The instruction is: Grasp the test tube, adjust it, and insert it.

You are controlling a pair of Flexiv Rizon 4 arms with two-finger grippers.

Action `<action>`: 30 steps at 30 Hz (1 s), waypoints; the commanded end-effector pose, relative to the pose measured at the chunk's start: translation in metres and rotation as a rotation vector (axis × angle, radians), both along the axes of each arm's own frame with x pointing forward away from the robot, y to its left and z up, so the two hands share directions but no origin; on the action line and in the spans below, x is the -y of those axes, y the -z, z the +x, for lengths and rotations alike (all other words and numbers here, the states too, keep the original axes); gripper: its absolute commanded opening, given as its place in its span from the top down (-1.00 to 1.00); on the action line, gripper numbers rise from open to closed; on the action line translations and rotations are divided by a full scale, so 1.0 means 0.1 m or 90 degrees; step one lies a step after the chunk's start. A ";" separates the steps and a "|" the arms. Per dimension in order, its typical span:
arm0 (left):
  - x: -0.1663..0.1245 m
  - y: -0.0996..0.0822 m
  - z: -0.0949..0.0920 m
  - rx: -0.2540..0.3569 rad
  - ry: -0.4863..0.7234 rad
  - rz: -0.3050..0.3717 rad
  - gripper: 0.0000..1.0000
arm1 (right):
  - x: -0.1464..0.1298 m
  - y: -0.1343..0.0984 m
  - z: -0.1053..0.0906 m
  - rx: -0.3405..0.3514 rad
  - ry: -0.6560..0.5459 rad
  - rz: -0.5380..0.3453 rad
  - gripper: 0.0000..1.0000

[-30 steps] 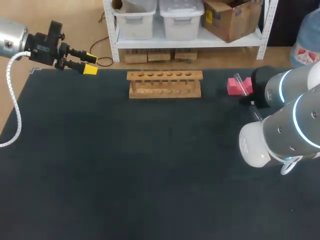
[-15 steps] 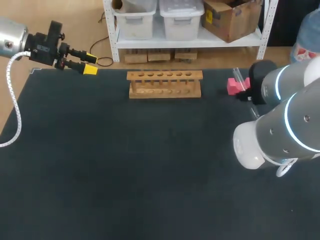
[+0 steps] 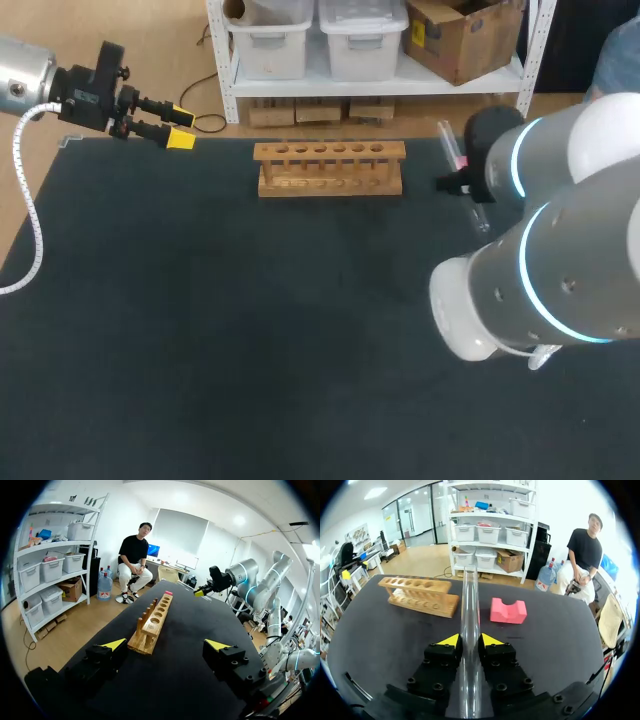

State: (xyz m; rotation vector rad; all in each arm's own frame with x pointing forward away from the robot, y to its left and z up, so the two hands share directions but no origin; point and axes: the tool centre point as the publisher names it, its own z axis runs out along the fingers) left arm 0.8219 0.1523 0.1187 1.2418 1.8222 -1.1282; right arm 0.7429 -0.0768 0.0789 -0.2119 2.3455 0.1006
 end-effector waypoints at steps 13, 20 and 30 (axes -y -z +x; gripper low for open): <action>0.00 0.01 0.01 0.000 0.001 0.000 -1.00 | -0.72 -0.22 0.24 0.007 0.063 -0.044 1.00; 0.00 0.01 0.01 0.000 0.001 0.000 -1.00 | -1.08 -0.14 0.49 0.004 0.060 -0.028 1.00; 0.00 0.01 0.01 0.000 0.001 0.000 -1.00 | -1.27 0.00 0.52 -0.019 0.066 -0.012 1.00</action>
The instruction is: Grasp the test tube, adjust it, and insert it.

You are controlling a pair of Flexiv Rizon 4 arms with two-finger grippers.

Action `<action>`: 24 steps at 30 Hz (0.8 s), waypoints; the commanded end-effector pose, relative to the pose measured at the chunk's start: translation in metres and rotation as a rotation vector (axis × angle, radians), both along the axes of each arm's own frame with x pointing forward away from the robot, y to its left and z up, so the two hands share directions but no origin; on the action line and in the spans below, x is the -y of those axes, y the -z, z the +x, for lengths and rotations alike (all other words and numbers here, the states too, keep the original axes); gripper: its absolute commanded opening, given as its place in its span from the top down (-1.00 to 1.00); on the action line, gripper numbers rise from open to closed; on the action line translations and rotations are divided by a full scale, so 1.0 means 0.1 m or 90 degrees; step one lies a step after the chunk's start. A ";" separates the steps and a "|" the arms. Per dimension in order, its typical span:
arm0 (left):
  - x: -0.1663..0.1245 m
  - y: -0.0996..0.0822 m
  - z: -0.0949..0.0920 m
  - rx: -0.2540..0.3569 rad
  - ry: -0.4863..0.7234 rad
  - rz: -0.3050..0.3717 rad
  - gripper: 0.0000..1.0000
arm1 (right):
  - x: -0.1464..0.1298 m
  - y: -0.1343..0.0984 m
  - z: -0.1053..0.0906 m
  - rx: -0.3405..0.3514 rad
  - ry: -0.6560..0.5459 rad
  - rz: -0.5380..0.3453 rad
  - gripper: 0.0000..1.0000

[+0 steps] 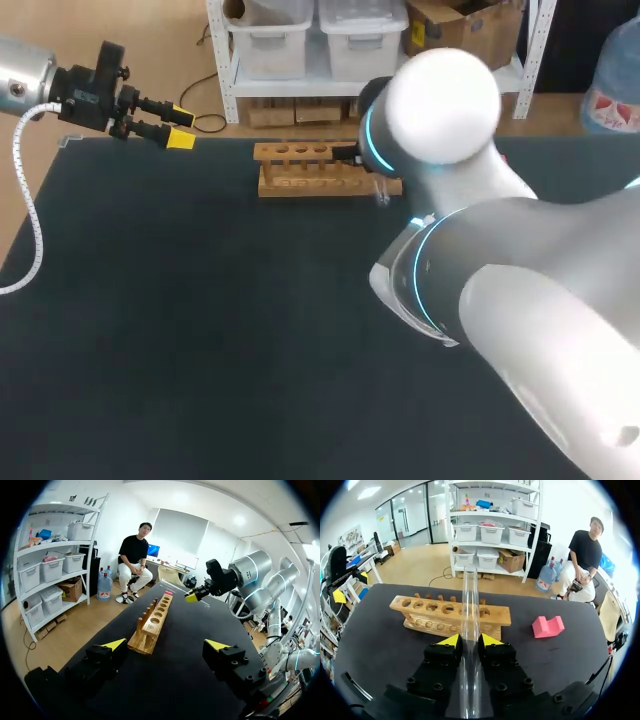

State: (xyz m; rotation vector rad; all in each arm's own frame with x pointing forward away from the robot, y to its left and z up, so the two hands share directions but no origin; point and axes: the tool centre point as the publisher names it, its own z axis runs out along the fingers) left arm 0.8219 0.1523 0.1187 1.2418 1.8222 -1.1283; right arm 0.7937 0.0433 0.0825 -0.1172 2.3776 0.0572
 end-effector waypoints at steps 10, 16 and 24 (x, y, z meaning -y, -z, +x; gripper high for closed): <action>0.00 0.01 0.01 0.000 0.001 0.000 -1.00 | -0.15 0.21 0.03 -0.025 0.006 0.006 1.00; 0.00 0.01 0.01 0.000 0.001 0.000 -1.00 | -0.17 0.29 0.08 -0.030 0.005 0.022 1.00; 0.00 0.01 0.01 0.000 0.001 0.000 -1.00 | -0.17 0.32 0.13 -0.031 0.011 0.040 1.00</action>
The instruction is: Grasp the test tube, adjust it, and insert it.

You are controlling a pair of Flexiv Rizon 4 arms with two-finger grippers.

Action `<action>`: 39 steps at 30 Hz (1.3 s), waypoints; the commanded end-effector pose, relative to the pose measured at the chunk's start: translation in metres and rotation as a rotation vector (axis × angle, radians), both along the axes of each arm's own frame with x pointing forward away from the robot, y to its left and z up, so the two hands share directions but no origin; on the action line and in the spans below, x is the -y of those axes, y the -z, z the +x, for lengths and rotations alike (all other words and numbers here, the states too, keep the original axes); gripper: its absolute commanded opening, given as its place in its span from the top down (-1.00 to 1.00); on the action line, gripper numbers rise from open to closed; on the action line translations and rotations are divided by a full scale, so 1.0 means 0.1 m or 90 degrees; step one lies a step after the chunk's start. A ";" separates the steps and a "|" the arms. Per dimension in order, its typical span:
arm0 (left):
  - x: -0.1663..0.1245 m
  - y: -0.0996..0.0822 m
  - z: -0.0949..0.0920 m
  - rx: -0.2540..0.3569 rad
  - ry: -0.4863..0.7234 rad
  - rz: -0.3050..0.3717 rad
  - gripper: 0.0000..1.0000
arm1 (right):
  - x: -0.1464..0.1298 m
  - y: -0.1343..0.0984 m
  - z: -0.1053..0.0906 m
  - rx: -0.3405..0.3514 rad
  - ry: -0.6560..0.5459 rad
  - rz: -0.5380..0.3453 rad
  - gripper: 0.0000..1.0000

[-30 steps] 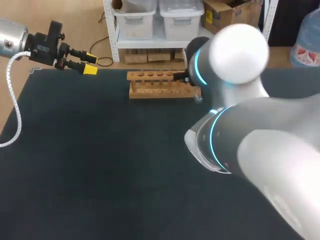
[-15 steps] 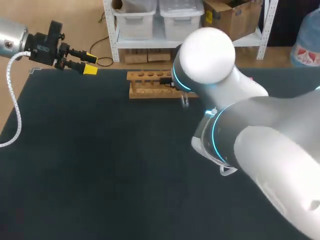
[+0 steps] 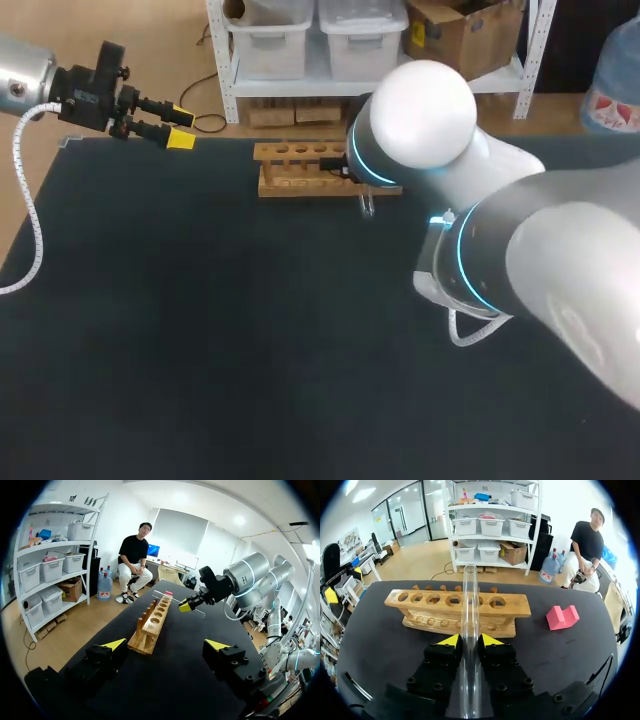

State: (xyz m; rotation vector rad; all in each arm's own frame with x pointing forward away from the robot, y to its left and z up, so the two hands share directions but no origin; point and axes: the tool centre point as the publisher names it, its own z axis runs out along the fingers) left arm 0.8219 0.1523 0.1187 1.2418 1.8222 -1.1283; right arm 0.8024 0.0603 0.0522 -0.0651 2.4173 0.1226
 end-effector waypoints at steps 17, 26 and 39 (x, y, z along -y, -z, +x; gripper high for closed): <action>0.00 0.01 0.01 0.000 0.001 0.000 -1.00 | -0.05 0.11 0.08 -0.038 -0.009 0.021 1.00; 0.00 0.01 0.01 0.000 0.001 0.000 -1.00 | -0.03 0.18 0.09 -0.071 -0.022 0.028 1.00; 0.00 0.01 0.01 0.000 0.001 0.000 -1.00 | -0.01 0.23 0.14 -0.101 -0.044 0.043 1.00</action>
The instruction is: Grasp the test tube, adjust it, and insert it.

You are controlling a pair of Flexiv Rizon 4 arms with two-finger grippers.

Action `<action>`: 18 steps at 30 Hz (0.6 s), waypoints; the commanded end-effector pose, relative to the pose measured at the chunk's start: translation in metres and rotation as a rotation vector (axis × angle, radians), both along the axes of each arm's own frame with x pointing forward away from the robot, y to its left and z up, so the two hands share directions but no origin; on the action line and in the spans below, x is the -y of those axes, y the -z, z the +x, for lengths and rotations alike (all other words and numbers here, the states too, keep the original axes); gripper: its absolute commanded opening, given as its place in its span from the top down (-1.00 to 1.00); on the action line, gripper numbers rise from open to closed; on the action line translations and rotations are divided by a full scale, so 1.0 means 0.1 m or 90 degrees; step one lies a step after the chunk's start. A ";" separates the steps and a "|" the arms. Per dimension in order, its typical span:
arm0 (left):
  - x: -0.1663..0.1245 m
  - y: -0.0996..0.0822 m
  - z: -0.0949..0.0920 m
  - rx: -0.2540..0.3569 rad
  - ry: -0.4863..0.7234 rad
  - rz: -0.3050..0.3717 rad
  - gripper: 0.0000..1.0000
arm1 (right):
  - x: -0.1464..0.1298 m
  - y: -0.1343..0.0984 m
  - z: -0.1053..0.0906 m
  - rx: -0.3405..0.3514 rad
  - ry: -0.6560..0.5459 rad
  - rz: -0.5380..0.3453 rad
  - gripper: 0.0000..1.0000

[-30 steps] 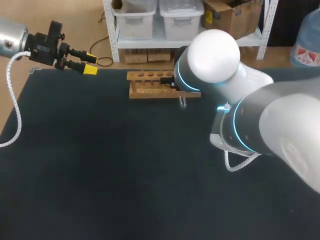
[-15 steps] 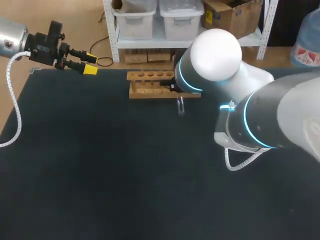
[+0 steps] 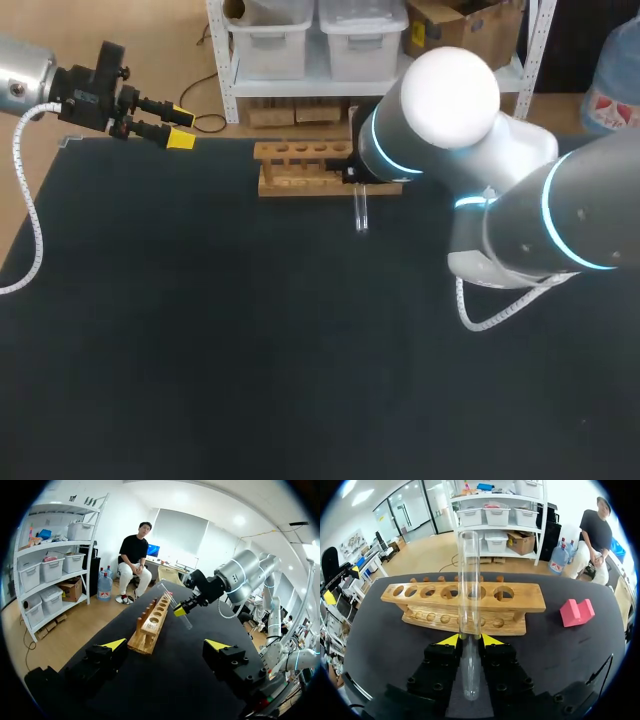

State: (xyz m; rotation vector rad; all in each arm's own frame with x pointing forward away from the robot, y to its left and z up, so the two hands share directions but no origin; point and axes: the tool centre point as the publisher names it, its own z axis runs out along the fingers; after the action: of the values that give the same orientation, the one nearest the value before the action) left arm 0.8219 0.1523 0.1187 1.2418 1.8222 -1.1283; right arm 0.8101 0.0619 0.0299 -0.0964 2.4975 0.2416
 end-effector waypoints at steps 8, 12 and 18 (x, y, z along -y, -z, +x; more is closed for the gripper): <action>0.00 0.01 0.01 0.000 0.001 0.000 -1.00 | 0.00 -0.03 0.02 -0.041 -0.001 -0.002 1.00; 0.00 0.01 0.01 0.000 0.001 0.000 -1.00 | -0.01 -0.08 -0.04 -0.040 0.008 0.000 1.00; 0.00 0.01 0.01 0.000 0.001 0.000 -1.00 | -0.04 -0.23 -0.16 -0.036 0.027 -0.001 1.00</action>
State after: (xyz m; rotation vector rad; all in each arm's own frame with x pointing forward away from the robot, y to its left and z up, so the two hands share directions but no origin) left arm 0.8219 0.1523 0.1187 1.2418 1.8222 -1.1283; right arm 0.8058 0.0668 0.0429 -0.0503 2.5643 0.2450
